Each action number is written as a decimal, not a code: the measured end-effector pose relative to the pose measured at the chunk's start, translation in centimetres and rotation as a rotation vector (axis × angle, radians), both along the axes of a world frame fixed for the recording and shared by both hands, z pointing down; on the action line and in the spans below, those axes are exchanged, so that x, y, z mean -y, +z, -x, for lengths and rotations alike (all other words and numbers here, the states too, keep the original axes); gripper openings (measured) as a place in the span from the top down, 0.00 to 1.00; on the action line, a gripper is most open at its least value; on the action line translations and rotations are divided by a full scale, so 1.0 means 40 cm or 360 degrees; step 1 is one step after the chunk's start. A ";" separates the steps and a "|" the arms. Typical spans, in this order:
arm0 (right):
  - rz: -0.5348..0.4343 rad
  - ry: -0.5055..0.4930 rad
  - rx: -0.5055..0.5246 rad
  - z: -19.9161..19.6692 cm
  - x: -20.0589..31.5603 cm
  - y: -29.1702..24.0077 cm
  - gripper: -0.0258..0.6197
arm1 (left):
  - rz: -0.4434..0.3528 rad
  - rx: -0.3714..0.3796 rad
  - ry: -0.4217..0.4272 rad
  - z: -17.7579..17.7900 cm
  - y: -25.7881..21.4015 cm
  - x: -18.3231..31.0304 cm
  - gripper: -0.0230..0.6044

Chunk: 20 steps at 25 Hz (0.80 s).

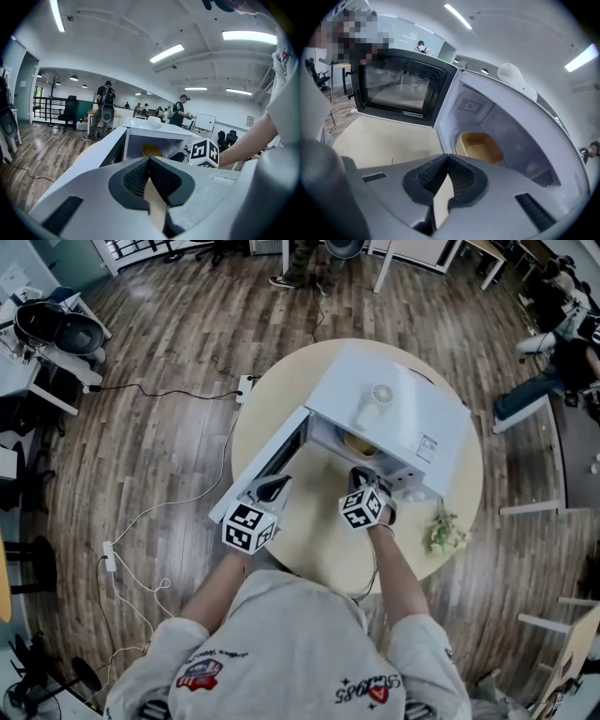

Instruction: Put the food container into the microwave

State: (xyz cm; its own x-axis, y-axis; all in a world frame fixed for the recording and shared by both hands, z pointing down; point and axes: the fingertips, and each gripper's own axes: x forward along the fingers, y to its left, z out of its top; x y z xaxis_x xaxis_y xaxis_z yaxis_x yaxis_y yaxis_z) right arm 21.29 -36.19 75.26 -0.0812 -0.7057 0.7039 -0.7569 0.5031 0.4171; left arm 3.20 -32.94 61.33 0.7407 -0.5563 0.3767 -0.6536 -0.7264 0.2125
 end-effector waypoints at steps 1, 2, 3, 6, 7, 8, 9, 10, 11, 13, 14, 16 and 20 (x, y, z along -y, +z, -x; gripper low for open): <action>0.0004 0.0024 0.0024 -0.003 -0.013 -0.001 0.95 | -0.0002 0.0002 0.0002 0.000 -0.002 -0.004 0.96; 0.0009 0.0052 0.0054 -0.006 -0.025 -0.002 0.95 | -0.0004 0.0003 0.0004 0.000 -0.005 -0.008 0.96; 0.0016 0.0086 0.0091 -0.010 -0.037 -0.006 0.95 | -0.0007 0.0004 0.0006 -0.001 -0.008 -0.012 0.96; 0.0031 0.0213 0.0227 -0.031 -0.069 -0.016 0.95 | -0.0016 0.0007 0.0014 -0.002 -0.016 -0.020 0.96; 0.0033 0.0252 0.0266 -0.040 -0.080 -0.016 0.95 | -0.0018 0.0009 0.0017 -0.003 -0.018 -0.023 0.96; 0.0038 0.0285 0.0298 -0.049 -0.092 -0.014 0.95 | -0.0020 0.0011 0.0020 -0.004 -0.020 -0.026 0.96; 0.0047 0.0311 0.0317 -0.058 -0.106 -0.011 0.95 | -0.0022 0.0012 0.0022 -0.005 -0.021 -0.028 0.96; 0.0058 0.0330 0.0321 -0.068 -0.121 -0.007 0.95 | -0.0023 0.0013 0.0024 -0.007 -0.021 -0.031 0.96; 0.0069 0.0341 0.0318 -0.076 -0.137 -0.002 0.95 | -0.0024 0.0015 0.0026 -0.008 -0.021 -0.033 0.96; 0.0088 0.0352 0.0330 -0.084 -0.170 0.009 0.95 | -0.0028 0.0021 0.0033 -0.011 -0.020 -0.039 0.96; 0.0094 0.0359 0.0348 -0.086 -0.186 0.013 0.95 | -0.0030 0.0024 0.0039 -0.014 -0.021 -0.042 0.96; 0.0101 0.0387 0.0398 -0.090 -0.215 0.013 0.95 | -0.0035 0.0029 0.0054 -0.021 -0.024 -0.050 0.96; 0.0083 0.0480 0.0533 -0.106 -0.261 -0.018 0.95 | -0.0046 0.0036 0.0081 -0.040 -0.034 -0.063 0.96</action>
